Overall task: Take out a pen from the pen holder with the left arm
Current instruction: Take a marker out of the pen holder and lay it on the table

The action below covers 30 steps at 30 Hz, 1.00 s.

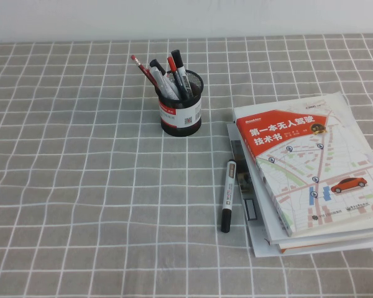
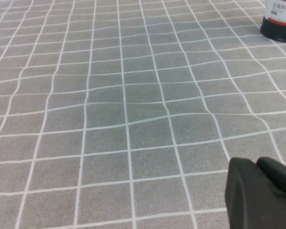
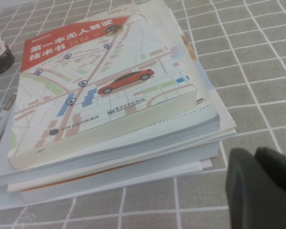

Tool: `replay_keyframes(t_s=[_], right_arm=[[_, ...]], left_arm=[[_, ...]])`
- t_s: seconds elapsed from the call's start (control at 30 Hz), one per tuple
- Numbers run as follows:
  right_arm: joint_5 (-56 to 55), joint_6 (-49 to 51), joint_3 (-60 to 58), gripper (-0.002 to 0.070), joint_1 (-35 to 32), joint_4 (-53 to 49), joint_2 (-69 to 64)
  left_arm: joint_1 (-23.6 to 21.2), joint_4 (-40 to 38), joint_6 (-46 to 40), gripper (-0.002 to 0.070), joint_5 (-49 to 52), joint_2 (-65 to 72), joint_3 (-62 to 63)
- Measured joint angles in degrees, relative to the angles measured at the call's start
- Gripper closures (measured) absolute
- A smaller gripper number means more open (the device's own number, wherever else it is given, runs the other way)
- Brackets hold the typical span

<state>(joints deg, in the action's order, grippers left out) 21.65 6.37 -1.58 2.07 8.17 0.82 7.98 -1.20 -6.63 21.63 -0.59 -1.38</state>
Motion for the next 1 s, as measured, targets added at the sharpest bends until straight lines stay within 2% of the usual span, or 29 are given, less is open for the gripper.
replay_keyframes(t_s=[0.63, 0.73, 0.87, 0.93, 1.0], right_arm=[[0.00, 0.00, 0.00, 0.0689, 0.00, 0.00, 0.00], [0.00, 0.00, 0.00, 0.0689, 0.00, 0.00, 0.00], [0.00, 0.00, 0.00, 0.0689, 0.00, 0.00, 0.00], [0.00, 0.00, 0.00, 0.0689, 0.00, 0.00, 0.00], [0.00, 0.00, 0.00, 0.0689, 0.00, 0.00, 0.00]], left_arm=[[0.00, -0.95, 0.13, 0.0678, -0.65, 0.00, 0.00], [0.00, -7.15, 3.87, 0.0678, -5.23, 0.00, 0.00], [0.00, -25.79, 16.53, 0.0678, -13.67, 0.00, 0.00], [0.00, -32.54, 20.42, 0.0678, -17.05, 0.00, 0.00], [0.00, -34.54, 20.17, 0.0678, -21.14, 0.00, 0.00]])
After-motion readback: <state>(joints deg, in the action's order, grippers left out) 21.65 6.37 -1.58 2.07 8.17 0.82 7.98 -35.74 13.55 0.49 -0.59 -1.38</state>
